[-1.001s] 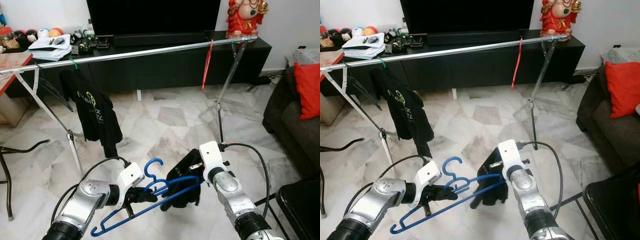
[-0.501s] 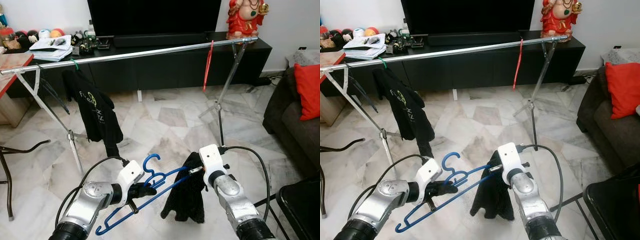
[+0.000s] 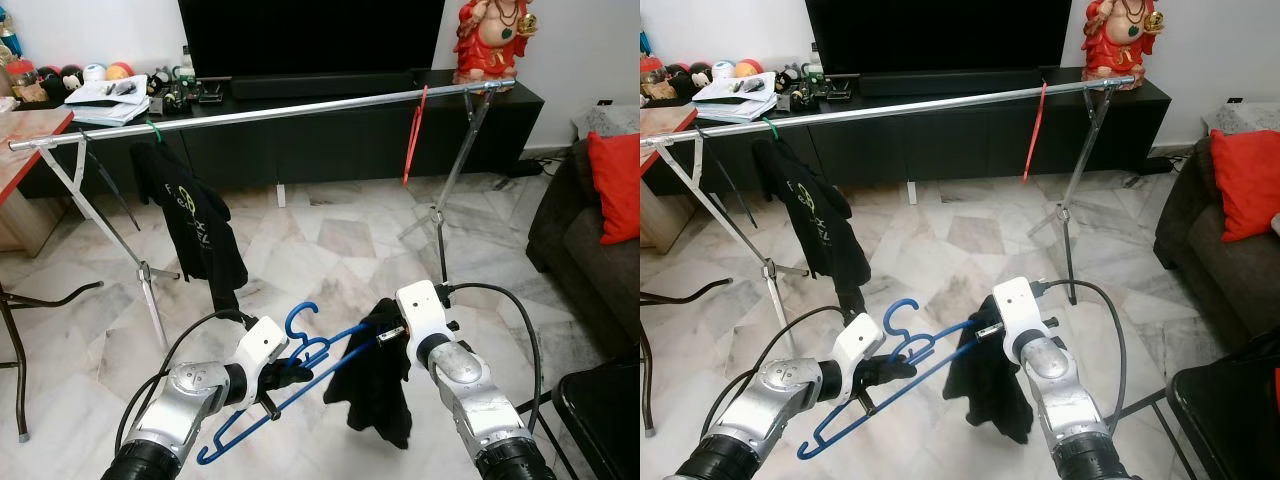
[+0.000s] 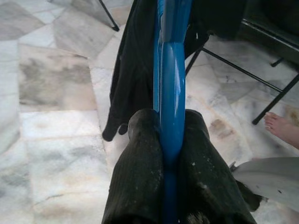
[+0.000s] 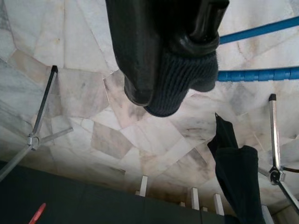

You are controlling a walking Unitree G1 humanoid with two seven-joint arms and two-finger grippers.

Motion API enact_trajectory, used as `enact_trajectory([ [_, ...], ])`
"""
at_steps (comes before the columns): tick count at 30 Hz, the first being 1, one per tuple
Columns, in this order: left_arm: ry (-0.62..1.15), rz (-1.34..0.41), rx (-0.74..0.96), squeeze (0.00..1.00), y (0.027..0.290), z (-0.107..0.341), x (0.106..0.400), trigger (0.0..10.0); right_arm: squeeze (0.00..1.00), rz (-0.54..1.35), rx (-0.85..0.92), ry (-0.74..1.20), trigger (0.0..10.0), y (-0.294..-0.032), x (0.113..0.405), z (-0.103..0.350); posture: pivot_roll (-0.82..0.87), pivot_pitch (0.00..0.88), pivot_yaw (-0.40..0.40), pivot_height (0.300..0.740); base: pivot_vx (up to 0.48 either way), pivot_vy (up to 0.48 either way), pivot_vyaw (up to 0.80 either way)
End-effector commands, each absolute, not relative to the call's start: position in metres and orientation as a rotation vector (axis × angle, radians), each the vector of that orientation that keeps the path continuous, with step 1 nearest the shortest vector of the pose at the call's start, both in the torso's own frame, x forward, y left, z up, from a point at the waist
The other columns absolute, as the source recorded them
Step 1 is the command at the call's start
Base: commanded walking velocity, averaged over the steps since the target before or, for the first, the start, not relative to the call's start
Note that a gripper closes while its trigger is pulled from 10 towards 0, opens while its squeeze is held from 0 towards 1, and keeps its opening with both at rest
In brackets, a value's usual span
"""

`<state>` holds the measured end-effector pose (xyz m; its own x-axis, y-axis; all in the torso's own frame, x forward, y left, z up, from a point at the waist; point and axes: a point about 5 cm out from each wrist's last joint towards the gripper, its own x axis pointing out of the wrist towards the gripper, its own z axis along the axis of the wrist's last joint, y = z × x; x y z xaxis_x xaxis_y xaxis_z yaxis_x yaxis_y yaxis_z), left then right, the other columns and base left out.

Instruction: Hang hanger

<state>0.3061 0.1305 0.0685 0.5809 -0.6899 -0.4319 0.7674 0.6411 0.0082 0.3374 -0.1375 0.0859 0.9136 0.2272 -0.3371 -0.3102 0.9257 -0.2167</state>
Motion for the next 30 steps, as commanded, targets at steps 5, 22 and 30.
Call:
enact_trajectory([
  [5, 0.399, -0.798, 0.214, 0.00, 0.140, 0.072, 0.312, 10.0, 0.00, 0.247, -0.267, 0.314, 10.0, -0.143, 0.336, 0.087, -0.05, 0.038, 0.035, 0.740, 0.000, 0.000, 0.00],
  [22, 0.441, -1.045, 0.101, 0.00, 0.138, 0.081, 0.294, 10.0, 0.00, 0.400, -0.344, 0.242, 10.0, -0.135, 0.342, 0.110, -0.04, 0.045, 0.036, 0.740, 0.000, 0.000, 0.00],
  [30, 0.449, -1.035, 0.112, 0.00, 0.140, 0.080, 0.294, 10.0, 0.00, 0.433, -0.360, 0.234, 10.0, -0.134, 0.340, 0.111, -0.04, 0.048, 0.037, 0.740, 0.000, 0.000, 0.00],
])
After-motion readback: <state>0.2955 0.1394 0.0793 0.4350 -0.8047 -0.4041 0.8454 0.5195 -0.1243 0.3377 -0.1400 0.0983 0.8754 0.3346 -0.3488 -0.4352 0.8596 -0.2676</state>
